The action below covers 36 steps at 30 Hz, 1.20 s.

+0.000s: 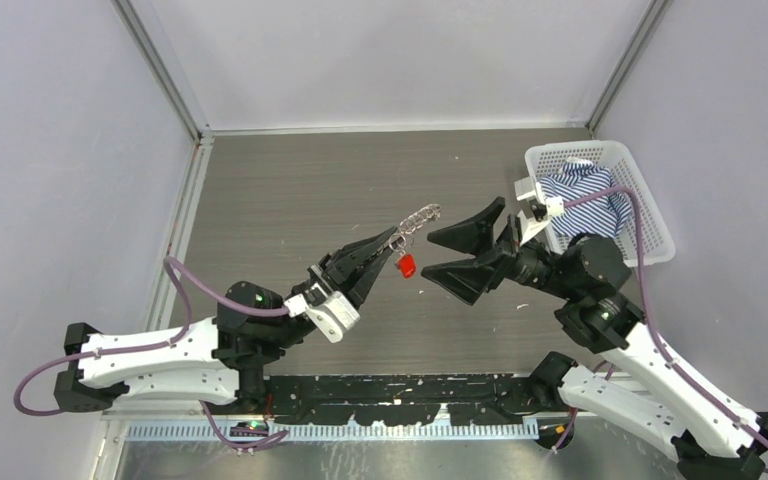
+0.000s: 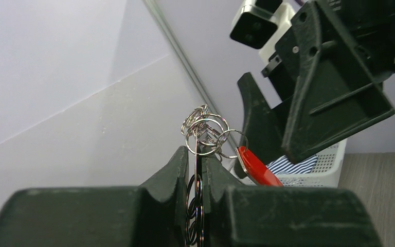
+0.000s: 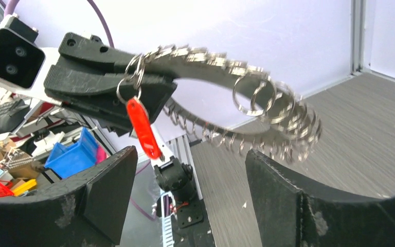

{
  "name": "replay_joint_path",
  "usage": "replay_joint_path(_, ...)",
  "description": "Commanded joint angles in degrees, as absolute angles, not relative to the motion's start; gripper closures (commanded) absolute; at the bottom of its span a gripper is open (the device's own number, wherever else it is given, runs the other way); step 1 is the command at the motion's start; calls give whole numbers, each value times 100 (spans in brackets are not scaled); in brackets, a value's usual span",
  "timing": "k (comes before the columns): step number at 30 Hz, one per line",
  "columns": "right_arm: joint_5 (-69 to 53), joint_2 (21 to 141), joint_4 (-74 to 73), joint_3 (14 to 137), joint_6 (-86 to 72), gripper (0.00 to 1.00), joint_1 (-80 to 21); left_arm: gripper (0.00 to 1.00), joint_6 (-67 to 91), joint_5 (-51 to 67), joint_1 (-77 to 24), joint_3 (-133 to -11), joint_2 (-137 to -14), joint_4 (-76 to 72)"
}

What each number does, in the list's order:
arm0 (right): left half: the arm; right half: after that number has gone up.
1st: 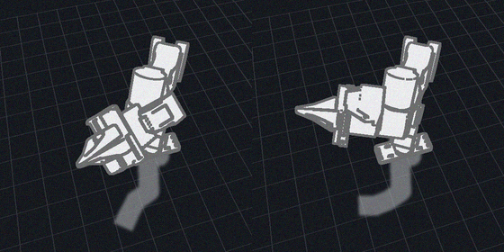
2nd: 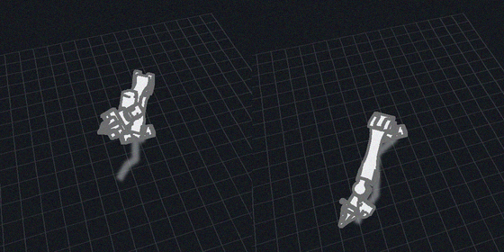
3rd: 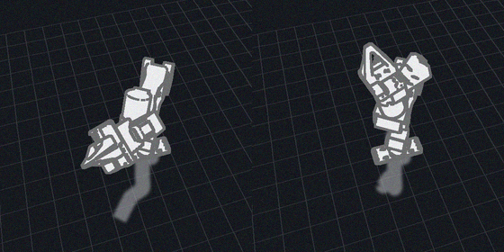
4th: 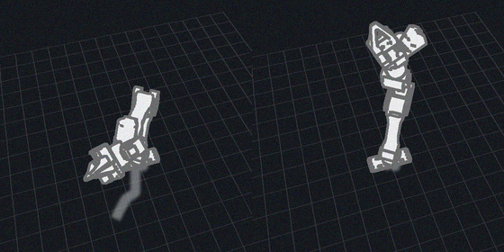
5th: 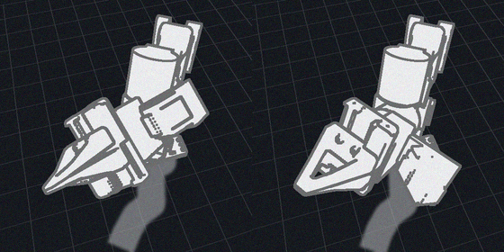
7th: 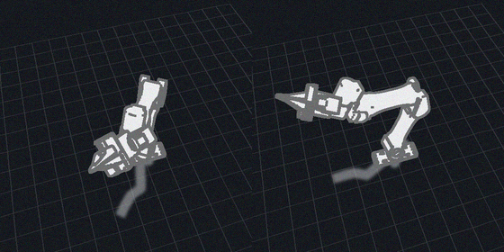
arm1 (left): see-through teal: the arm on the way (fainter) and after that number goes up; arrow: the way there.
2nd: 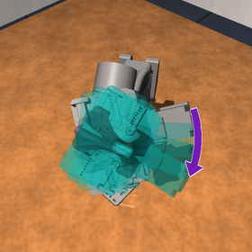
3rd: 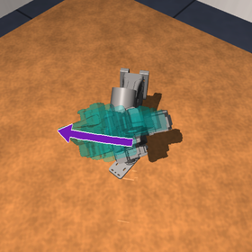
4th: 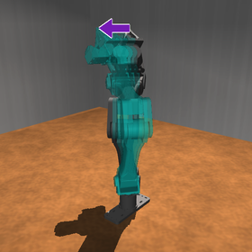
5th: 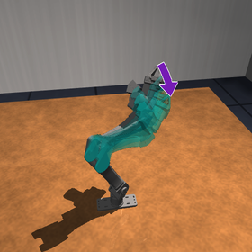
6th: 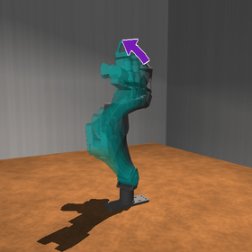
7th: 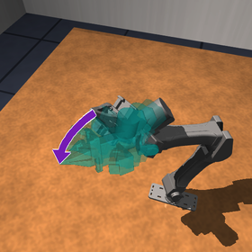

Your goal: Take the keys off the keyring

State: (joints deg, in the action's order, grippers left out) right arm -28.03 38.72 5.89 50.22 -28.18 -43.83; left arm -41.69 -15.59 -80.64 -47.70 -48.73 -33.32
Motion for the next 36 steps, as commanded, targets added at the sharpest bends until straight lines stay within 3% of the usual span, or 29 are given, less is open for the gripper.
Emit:
replay_joint_path(1,-2920,4002,2378,4792,-2937,17,-4413,100,-3890,-1252,-8095,-5075,-4792,-3460)
replay_joint_path(23,-3786,5241,5370,4568,-4804,18,-4527,100,-3728,-1204,-8096,-5150,-4882,-3463)
replay_joint_path(36,-3862,5528,5488,4626,-4914,22,-4977,100,-3729,-1232,-8095,-5177,-4957,-3467)
